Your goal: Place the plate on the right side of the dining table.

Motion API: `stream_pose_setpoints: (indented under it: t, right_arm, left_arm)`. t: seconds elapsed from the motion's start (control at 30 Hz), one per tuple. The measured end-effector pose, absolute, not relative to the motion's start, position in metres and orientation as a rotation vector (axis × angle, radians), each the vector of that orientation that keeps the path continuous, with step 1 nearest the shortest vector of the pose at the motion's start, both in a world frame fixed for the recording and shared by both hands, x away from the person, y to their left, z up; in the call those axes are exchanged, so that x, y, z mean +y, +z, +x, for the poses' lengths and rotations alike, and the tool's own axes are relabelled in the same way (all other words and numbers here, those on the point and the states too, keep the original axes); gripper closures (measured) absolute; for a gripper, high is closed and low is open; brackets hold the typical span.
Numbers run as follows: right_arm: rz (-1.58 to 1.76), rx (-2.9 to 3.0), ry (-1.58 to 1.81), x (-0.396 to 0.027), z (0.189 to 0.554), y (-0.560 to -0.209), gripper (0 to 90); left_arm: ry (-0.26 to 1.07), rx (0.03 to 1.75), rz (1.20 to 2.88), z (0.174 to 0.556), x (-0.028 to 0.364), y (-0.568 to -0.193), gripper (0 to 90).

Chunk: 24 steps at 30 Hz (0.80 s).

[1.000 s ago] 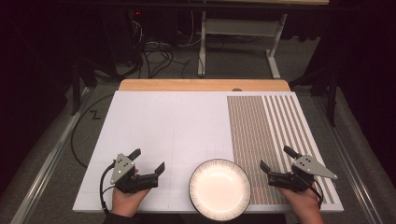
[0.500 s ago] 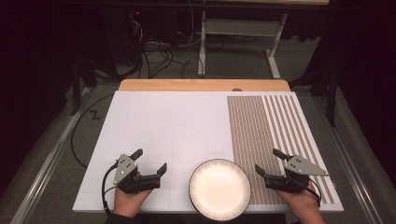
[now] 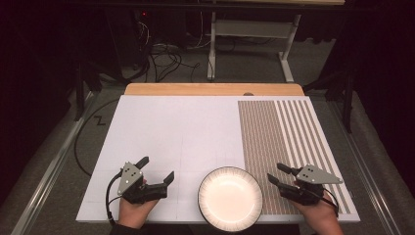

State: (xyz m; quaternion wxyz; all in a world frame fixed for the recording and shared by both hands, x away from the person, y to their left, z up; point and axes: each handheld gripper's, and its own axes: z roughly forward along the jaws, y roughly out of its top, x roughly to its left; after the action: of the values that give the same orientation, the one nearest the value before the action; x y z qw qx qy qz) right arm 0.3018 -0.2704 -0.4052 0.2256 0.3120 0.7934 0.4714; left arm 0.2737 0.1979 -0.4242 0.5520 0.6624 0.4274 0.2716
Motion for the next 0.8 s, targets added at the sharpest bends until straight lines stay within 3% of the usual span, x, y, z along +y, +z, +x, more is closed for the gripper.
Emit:
stream_pose_setpoints:
  t: [0.2,0.67,0.8]
  right_arm:
    - [0.797,2.242,1.319,-0.269,0.2971,-0.4018,73.1]
    - [0.729,2.372,1.341,-0.2737,0.2928,-0.3957,90.0]
    - [0.699,2.42,1.314,-0.268,0.291,-0.3959,90.0]
  left_arm:
    - [0.64,1.013,1.566,0.2738,0.1986,-0.4243,0.5]
    - [0.632,1.01,1.555,0.2732,0.1987,-0.4245,0.5]
    - [0.632,1.012,1.553,0.273,0.1986,-0.4248,0.5]
